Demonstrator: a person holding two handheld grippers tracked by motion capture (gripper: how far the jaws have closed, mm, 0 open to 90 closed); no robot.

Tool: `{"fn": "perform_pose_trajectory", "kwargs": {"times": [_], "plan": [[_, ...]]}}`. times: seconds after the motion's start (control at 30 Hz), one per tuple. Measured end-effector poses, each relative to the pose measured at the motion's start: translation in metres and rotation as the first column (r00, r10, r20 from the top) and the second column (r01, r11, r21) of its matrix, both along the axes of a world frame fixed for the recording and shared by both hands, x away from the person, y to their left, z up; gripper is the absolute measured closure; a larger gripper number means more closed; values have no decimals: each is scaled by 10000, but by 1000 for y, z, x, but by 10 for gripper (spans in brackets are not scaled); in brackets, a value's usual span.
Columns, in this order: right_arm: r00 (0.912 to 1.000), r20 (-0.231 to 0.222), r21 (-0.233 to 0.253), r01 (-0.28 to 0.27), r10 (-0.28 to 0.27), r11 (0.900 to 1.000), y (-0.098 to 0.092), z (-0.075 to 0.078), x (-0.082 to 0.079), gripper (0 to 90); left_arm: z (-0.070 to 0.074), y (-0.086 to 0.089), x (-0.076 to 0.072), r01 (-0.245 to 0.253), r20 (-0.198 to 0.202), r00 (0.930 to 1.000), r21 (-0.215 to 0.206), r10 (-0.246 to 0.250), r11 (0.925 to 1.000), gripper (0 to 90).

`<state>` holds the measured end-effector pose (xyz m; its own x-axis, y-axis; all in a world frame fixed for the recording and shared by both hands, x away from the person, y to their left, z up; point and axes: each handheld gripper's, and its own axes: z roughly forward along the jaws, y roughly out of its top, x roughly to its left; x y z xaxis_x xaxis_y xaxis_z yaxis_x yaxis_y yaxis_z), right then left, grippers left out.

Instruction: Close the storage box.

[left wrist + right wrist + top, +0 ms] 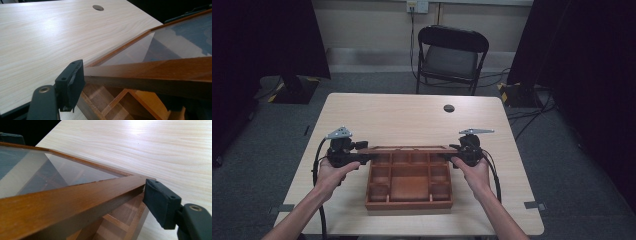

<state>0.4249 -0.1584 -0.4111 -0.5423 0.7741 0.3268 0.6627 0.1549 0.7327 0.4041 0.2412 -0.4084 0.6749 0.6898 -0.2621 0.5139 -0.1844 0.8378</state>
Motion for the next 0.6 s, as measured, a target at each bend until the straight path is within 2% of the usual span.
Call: {"fn": "perform_pose_trajectory", "kwargs": {"times": [0.1,0.37,0.47,0.6], "plan": [[9998,-103,121,-146,147,9998,-2,-1,-1,337,-1,2,-1,-33,-1,10000,67,33,10000,276],[9989,-207,23,-416,417,9991,-12,0,-8,326,-5,2,0,-104,-200,9997,230,109,9997,262],[9998,-156,-169,-137,134,9998,-20,1,-11,331,-5,2,3,-194,-236,9995,227,199,9996,255],[9998,-179,-116,34,-36,9999,-32,2,-12,364,-3,2,5,-189,-207,9996,261,194,9995,249]]}}
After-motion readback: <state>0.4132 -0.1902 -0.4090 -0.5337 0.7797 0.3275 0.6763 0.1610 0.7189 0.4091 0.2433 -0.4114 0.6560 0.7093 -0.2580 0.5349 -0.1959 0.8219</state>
